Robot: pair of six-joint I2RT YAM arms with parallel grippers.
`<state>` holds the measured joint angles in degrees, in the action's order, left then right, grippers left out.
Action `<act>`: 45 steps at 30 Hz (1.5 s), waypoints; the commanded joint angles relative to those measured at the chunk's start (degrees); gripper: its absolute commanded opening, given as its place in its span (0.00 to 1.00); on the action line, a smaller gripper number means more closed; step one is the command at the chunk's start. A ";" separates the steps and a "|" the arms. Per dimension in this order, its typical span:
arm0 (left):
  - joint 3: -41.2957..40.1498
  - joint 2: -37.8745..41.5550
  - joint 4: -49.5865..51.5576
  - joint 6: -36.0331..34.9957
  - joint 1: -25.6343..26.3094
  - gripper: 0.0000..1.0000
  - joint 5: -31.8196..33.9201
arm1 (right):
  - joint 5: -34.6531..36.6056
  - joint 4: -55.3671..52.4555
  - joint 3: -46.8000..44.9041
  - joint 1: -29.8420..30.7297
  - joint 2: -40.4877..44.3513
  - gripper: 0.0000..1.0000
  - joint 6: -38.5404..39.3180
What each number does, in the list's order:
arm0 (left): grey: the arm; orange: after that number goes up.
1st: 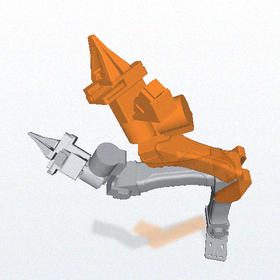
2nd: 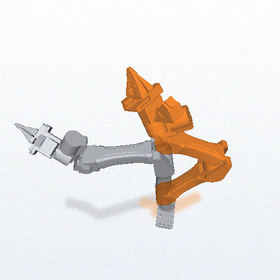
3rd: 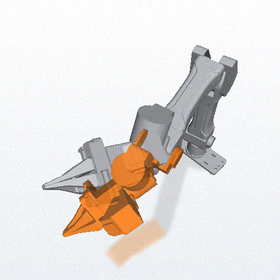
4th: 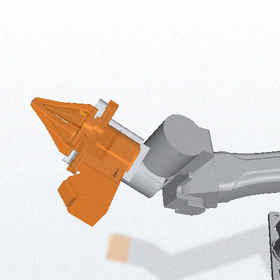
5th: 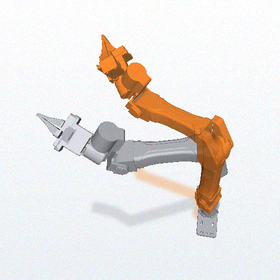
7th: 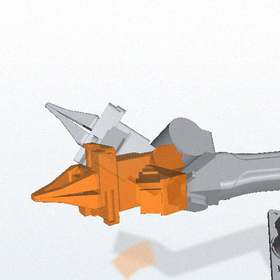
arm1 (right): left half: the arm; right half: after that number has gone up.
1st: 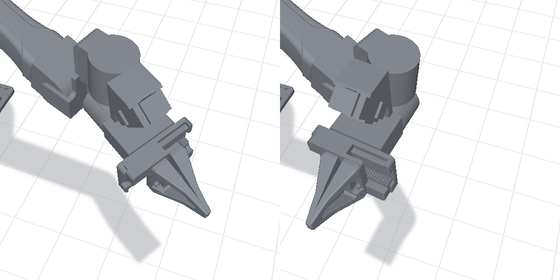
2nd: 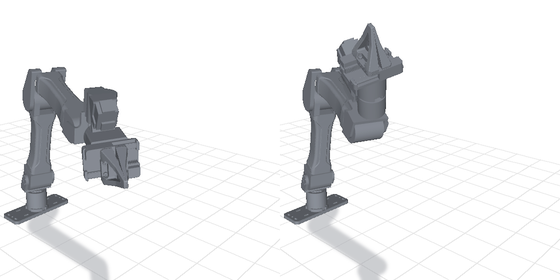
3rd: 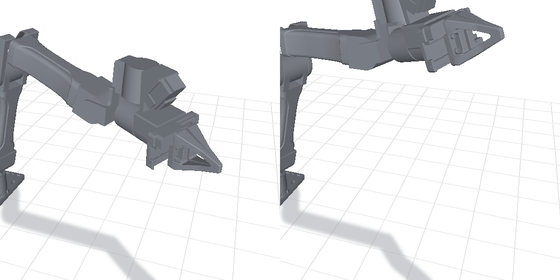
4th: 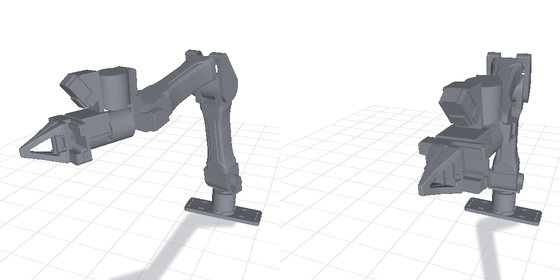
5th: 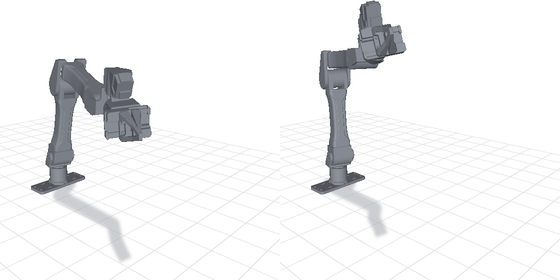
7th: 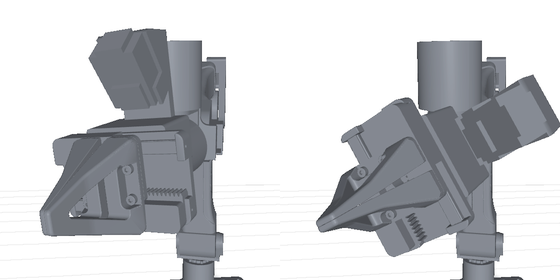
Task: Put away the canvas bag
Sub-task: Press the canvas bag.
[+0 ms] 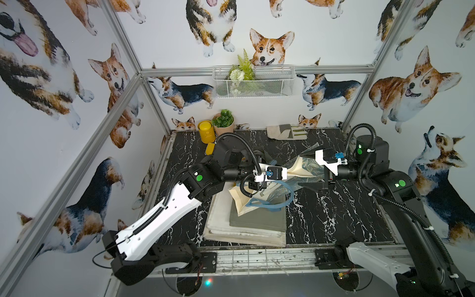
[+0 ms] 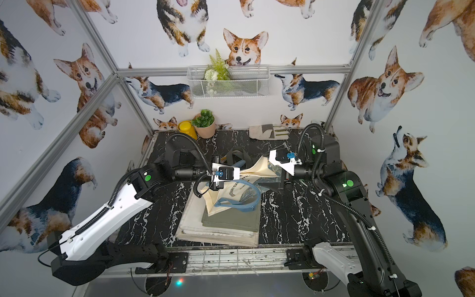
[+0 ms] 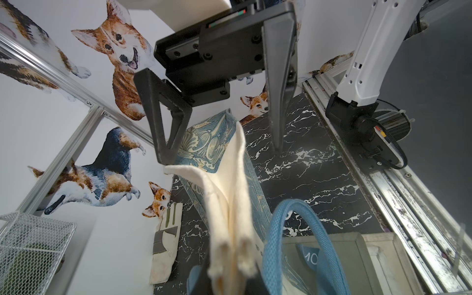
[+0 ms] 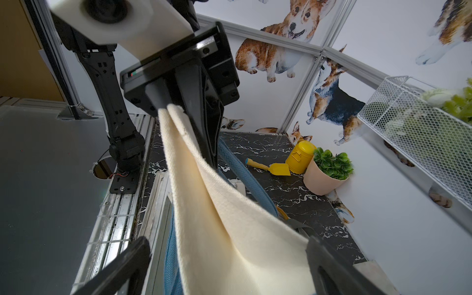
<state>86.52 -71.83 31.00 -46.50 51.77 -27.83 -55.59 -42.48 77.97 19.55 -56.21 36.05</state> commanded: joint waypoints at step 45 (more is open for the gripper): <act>-2.27 1.41 -11.50 10.53 -3.33 0.84 7.84 | 20.22 -15.95 9.59 -2.12 -5.28 0.00 12.06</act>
<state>84.14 -71.42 16.05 -33.36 46.63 -24.97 -39.75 -54.96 85.34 16.91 -60.42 44.47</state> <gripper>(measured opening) 0.834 0.080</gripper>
